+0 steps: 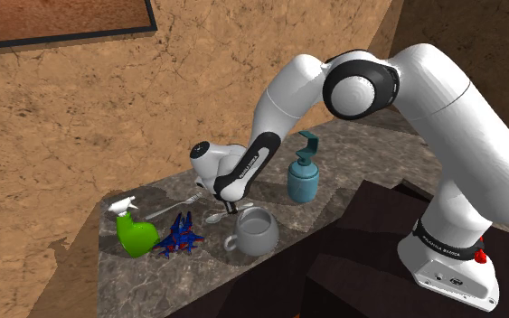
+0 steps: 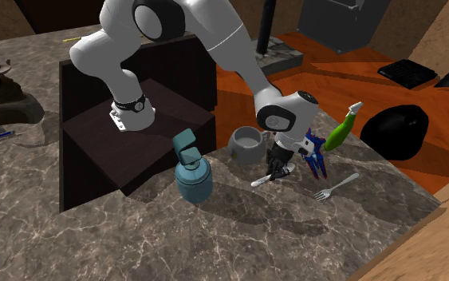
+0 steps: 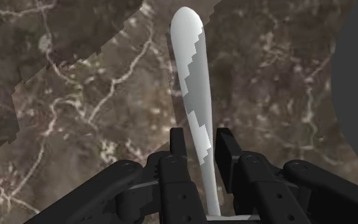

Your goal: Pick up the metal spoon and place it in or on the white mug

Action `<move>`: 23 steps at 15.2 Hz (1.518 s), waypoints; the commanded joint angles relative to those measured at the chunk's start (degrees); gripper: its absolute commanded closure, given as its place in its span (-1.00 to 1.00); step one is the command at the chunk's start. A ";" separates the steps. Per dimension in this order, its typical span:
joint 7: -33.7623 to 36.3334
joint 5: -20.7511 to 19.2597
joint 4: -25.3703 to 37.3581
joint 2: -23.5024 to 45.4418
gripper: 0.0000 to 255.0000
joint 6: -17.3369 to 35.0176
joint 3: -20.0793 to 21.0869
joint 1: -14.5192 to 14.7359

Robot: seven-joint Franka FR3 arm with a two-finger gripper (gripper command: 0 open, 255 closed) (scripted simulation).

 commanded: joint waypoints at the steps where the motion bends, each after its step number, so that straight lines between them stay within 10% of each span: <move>1: 0.00 0.00 0.00 0.00 1.00 0.00 0.00 0.00; 23: -3.13 2.40 -2.96 -11.83 1.00 -8.62 1.81 -1.05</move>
